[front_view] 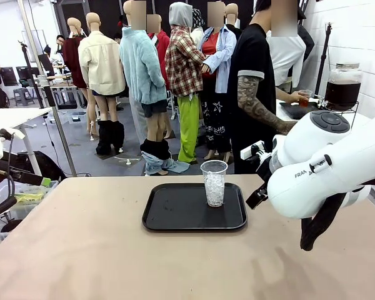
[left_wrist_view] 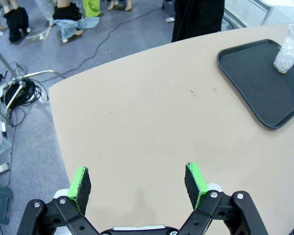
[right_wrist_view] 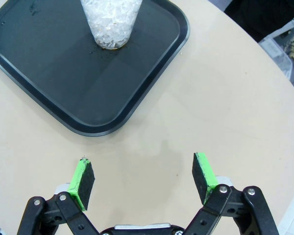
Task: Pour the drink into the iced cup.
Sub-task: Pick up the iced cup indicated by the human and present it to them.
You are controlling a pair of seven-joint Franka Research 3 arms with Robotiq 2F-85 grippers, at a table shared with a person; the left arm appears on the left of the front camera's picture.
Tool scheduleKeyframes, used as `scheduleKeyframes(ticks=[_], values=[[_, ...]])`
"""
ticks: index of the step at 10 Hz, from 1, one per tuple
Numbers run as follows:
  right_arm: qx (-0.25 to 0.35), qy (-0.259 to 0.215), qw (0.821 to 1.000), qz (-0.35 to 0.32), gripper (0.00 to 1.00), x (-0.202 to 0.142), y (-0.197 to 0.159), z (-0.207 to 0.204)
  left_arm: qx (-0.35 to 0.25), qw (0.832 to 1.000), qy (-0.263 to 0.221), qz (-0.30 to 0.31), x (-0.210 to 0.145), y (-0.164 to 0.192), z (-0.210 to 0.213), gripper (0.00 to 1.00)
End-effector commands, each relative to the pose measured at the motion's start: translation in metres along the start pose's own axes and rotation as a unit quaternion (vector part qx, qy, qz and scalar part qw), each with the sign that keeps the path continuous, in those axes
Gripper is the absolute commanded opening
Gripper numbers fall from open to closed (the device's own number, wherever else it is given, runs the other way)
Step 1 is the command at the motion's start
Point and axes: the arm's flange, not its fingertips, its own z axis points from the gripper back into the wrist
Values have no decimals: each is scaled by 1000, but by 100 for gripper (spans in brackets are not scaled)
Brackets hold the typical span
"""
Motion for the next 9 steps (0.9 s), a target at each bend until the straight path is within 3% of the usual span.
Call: scheduleKeyframes(ticks=[1,9], values=[[1,1,1000,0,100,-1,1,0,7,1000,-5,2,-2,0,-2,100],[1,1,1000,0,100,-1,1,0,7,1000,-5,2,-2,0,-2,100]])
